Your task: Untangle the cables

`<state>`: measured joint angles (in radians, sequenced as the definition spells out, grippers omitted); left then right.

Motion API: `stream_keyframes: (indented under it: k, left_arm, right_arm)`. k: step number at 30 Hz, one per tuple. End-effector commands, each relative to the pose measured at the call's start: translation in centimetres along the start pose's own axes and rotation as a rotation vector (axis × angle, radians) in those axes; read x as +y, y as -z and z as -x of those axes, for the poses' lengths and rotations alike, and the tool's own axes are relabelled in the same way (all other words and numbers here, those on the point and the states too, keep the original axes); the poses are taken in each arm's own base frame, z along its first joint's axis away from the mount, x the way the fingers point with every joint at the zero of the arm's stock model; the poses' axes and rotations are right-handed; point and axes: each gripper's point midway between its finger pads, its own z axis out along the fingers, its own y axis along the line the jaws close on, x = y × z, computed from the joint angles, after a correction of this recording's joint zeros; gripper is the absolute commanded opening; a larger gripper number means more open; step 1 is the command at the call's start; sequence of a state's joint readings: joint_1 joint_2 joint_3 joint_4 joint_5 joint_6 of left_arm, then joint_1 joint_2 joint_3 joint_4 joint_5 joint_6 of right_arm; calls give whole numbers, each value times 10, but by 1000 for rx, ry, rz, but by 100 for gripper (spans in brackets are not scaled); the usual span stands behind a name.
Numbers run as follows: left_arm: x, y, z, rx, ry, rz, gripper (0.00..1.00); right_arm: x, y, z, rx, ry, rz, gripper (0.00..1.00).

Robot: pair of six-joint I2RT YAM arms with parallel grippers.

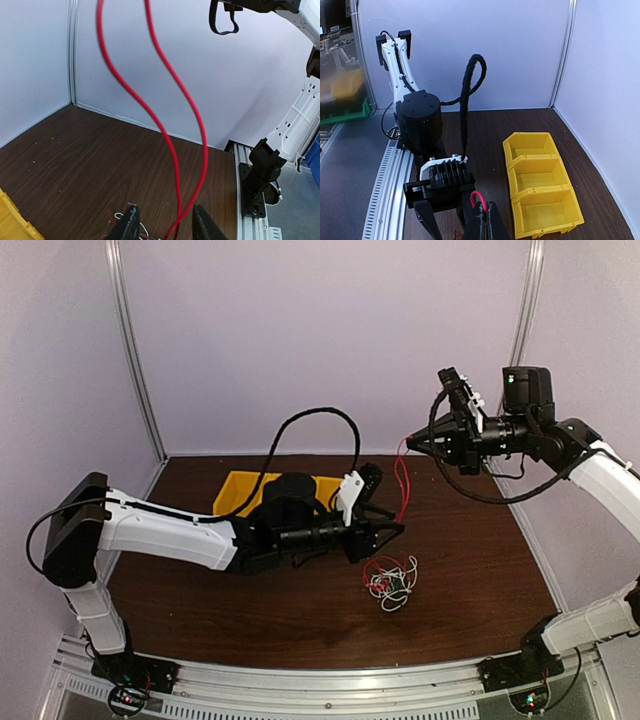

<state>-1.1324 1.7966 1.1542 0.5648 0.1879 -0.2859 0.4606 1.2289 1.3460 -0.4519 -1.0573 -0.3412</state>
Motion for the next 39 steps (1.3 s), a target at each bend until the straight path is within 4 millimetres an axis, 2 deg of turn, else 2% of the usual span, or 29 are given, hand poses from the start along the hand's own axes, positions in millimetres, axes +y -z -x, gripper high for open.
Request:
stream_keyframes:
  k: [1,6,8,13,16,22,25,30,35,39]
  left_arm:
    - [-10,-6,15,-35,9,-77,32]
    - [-6,-7,19,-48,25,-81,4]
    - [-3,-4,23,-62,30,-70,0]
    - [13,20,51,-118,41,-3,0]
    - [28,42,63,-151,61,68,0]
    - [38,73,66,-204,135,152,0]
    - [46,85,58,-219,188,204,0]
    - [56,100,46,-237,228,268,0]
    - [59,114,45,-270,258,295,0]
    - [61,123,47,-286,262,320,0]
  right_arm:
    - [4,3,3,-12,30,-9,0]
    - [4,4,2,-9,31,-17,0]
    - [4,5,-1,-5,22,-20,3]
    - [-10,17,-27,3,-26,-56,50]
    - [-10,13,-67,52,-47,-54,73]
    - [12,-21,-177,327,60,-45,78]
    - [28,-37,-214,423,100,13,80]
    - [40,-64,-233,475,114,80,86]
    - [50,-92,-255,537,111,130,95]
    - [52,-115,-267,542,68,141,98]
